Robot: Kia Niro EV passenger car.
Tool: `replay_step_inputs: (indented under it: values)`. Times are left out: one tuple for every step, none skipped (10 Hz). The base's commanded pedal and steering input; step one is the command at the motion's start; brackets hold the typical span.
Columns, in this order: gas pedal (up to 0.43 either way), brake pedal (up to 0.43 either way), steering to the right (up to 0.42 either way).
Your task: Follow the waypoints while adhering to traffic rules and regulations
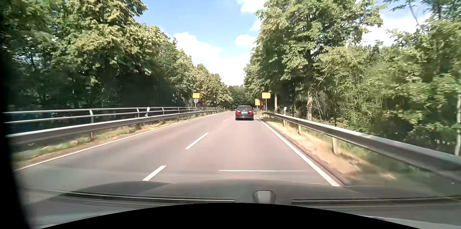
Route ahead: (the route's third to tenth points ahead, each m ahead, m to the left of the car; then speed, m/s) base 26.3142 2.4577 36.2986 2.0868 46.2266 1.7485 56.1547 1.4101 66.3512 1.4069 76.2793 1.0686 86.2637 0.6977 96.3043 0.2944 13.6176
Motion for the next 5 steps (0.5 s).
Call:
replay_step_inputs:
  values:
    - [0.000, 0.006, 0.001]
    - [0.000, 0.006, 0.001]
    - [0.008, 0.006, 0.001]
    - [0.028, 0.006, 0.000]
    - [0.059, 0.006, -0.001]
